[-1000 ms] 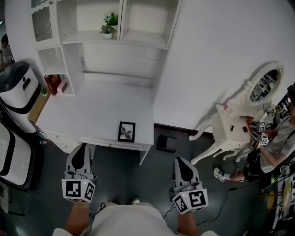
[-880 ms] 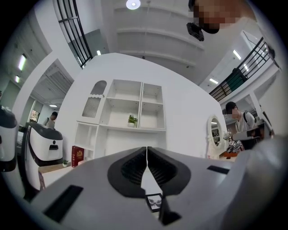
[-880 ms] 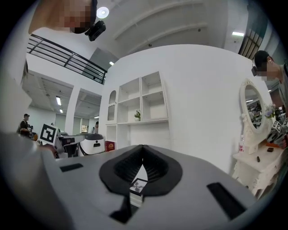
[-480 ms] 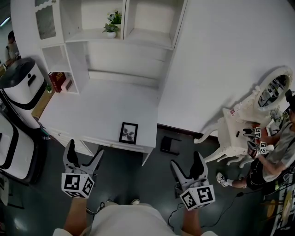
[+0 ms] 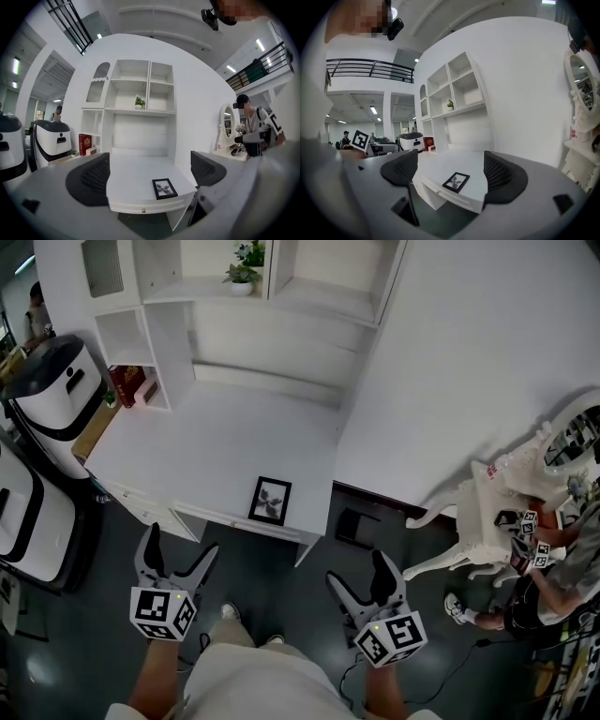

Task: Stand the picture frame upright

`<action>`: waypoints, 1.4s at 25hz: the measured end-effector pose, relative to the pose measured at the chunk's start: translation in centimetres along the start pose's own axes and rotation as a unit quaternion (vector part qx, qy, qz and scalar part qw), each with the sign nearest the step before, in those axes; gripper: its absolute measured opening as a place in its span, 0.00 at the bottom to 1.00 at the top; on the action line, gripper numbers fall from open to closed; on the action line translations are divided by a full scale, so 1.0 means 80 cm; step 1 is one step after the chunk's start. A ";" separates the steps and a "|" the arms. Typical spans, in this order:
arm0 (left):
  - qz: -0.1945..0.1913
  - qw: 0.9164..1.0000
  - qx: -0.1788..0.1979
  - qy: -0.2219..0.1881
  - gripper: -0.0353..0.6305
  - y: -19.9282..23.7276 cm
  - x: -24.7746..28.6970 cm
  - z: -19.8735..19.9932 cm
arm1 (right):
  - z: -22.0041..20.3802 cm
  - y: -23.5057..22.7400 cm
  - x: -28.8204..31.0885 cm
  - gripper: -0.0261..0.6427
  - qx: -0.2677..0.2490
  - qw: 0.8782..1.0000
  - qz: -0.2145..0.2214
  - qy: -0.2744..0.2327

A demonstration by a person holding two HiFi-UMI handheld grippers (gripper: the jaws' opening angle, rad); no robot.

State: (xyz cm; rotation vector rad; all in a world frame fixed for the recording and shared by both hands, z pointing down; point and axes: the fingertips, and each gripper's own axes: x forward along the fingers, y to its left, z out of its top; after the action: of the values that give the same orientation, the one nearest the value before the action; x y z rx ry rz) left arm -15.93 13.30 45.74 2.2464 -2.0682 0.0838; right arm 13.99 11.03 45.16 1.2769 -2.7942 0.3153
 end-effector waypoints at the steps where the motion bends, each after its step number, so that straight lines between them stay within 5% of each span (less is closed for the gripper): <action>1: -0.002 1.000 -0.001 0.004 0.83 0.000 0.006 -0.004 | -0.004 0.000 0.007 0.69 0.005 1.000 0.004 0.005; 8: -0.041 0.998 -0.023 0.036 0.83 -0.004 0.096 -0.051 | -0.042 0.001 0.080 0.69 0.043 0.998 0.029 0.048; 16: -0.105 0.988 -0.041 0.104 0.83 0.012 0.251 -0.107 | -0.060 -0.047 0.198 0.69 0.045 0.994 -0.008 0.102; 19: -0.145 0.977 -0.051 0.148 0.83 0.014 0.295 -0.141 | -0.088 -0.063 0.249 0.69 0.068 0.988 -0.018 0.137; 25: -0.218 0.936 -0.067 0.268 0.83 0.007 0.350 -0.222 | -0.141 -0.082 0.321 0.69 0.129 0.972 -0.037 0.193; 35: -0.184 0.919 -0.071 0.341 0.78 -0.006 0.393 -0.281 | -0.217 -0.114 0.371 0.68 0.146 0.948 -0.002 0.283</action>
State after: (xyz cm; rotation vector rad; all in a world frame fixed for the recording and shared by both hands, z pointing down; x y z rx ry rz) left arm -12.43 -15.54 71.23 2.0607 -1.2409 0.5771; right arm 0.73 -13.24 67.54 1.0187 -2.3066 0.9543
